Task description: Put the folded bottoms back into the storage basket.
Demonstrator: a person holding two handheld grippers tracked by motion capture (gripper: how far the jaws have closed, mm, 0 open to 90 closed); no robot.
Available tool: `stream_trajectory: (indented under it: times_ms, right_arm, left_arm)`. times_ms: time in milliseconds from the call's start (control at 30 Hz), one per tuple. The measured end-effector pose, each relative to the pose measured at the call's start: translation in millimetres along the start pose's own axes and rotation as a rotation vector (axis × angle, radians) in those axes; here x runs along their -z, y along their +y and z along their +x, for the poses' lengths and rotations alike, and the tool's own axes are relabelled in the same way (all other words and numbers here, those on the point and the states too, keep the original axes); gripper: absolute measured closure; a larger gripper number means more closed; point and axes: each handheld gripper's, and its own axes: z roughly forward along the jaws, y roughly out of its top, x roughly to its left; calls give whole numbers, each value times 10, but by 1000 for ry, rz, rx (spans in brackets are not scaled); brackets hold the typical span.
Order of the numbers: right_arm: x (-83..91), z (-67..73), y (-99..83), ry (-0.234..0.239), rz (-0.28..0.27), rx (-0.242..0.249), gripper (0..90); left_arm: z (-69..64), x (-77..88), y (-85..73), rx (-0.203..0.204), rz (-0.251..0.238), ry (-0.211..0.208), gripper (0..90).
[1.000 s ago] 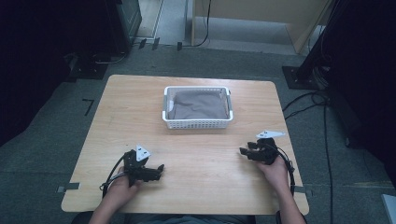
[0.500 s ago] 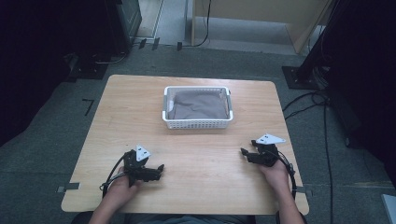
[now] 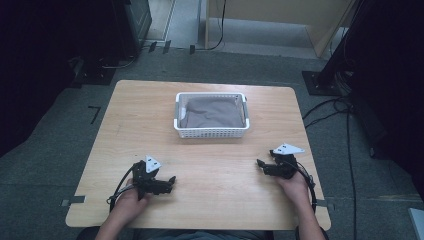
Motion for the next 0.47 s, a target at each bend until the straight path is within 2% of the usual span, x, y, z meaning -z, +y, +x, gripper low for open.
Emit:
stream_trajectory:
  times_ms: [467]
  right_arm:
    - [-11,23,5,-13,9,-12,225]
  left_arm:
    - [0,0,0,0,0,0,0]
